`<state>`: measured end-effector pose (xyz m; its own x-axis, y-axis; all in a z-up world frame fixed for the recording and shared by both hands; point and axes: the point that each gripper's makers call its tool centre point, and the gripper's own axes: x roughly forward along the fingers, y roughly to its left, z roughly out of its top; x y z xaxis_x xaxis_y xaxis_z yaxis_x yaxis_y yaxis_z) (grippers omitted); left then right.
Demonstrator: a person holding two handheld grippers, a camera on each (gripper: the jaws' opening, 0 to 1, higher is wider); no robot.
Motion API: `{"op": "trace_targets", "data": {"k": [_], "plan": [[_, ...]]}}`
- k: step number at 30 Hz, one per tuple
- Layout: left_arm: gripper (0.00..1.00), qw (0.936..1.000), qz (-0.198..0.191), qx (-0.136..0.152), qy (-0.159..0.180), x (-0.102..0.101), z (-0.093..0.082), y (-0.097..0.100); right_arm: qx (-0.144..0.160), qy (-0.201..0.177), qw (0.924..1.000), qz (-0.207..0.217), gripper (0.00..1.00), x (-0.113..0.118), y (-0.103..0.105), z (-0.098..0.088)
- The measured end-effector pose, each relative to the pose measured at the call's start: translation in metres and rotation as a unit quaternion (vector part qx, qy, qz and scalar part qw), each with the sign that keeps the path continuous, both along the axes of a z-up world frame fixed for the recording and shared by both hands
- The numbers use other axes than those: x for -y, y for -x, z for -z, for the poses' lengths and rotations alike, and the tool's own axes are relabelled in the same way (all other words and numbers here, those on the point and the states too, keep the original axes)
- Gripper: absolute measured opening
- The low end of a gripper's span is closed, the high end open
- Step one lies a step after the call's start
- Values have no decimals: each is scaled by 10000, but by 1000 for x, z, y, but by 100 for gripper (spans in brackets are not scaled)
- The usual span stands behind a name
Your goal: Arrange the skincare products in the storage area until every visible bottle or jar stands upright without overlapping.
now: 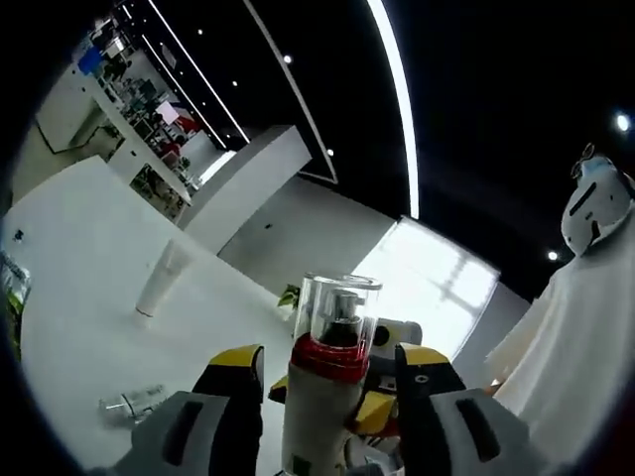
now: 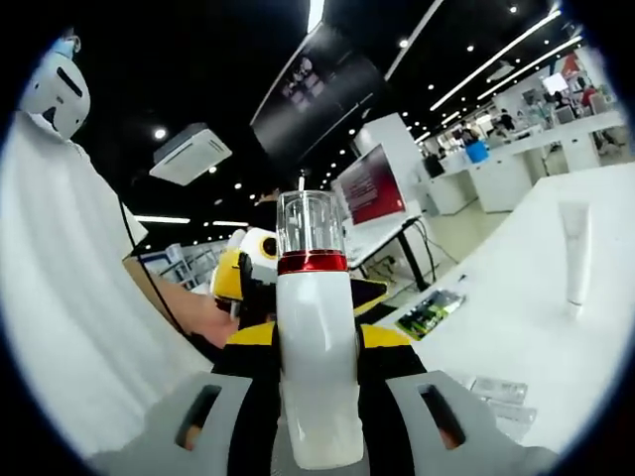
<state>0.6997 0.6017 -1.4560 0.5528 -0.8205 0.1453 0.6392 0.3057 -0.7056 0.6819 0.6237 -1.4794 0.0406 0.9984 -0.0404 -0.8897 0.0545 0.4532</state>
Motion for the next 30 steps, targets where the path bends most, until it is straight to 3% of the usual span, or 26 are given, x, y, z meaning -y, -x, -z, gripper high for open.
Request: {"op": "trace_targets", "data": {"k": [10,26,30], "plan": [[37,9998,108,132,-105,3,0,2,-53,-29,9997,-256,26,-9,10,3],[35,9994,96,171,-282,8,11,0,-303,-2,9991,-295,26,-3,11,14],[33,9996,10,63,-269,5,12,-3,-418,-50,9988,-258,27,-5,9,13]]}}
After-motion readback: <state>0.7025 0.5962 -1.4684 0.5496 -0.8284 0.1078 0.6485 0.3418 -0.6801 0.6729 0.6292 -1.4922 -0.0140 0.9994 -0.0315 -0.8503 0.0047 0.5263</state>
